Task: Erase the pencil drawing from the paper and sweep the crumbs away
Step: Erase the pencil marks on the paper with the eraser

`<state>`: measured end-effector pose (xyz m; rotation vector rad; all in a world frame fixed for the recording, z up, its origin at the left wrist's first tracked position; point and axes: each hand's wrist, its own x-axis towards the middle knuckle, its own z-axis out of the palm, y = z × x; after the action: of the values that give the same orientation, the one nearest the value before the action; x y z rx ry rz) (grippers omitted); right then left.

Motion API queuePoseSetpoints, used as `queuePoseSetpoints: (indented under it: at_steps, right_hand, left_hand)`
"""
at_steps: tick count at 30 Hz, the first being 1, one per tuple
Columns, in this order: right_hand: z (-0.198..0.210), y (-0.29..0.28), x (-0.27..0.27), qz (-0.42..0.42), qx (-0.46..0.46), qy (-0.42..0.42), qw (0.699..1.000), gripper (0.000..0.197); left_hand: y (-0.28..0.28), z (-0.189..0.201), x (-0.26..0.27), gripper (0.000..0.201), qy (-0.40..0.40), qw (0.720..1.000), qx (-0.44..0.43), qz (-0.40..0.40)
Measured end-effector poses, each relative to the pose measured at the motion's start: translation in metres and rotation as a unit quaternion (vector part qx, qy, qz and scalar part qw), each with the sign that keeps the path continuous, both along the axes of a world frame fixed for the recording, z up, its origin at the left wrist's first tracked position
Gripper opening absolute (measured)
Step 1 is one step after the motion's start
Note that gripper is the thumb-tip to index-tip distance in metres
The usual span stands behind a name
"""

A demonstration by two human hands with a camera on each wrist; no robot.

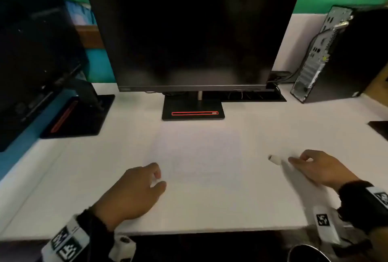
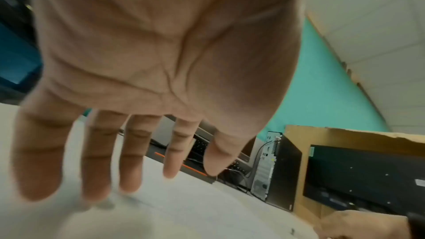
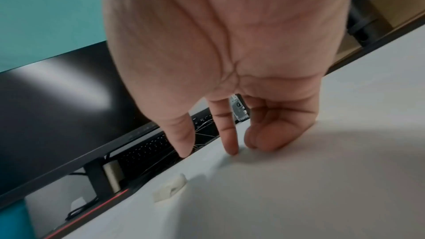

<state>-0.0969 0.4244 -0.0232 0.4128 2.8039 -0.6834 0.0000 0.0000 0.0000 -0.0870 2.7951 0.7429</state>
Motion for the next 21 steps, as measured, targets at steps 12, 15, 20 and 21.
queuePoseSetpoints:
  at_steps: [12, 15, 20, 21]
  right_hand:
    - [0.006, -0.048, -0.021, 0.175, 0.053, -0.068, 0.981, 0.012]
    - [0.007, -0.055, -0.033, 0.195, 0.035, -0.100, 0.975, 0.016]
    - [0.003, -0.068, -0.051, 0.241, 0.007, -0.088, 0.967, 0.016]
    - [0.005, -0.070, -0.053, 0.256, 0.008, -0.089, 0.962, 0.016]
  left_hand:
    - [0.060, 0.001, -0.052, 0.010, 0.092, 0.979, 0.181, 0.007]
    - [0.041, -0.020, -0.065, 0.043, -0.051, 0.994, -0.027, -0.096]
    - [0.023, -0.020, -0.082, 0.057, -0.049, 0.976, -0.158, -0.141]
    - [0.021, -0.019, -0.083, 0.057, -0.049, 0.974, -0.165, -0.150]
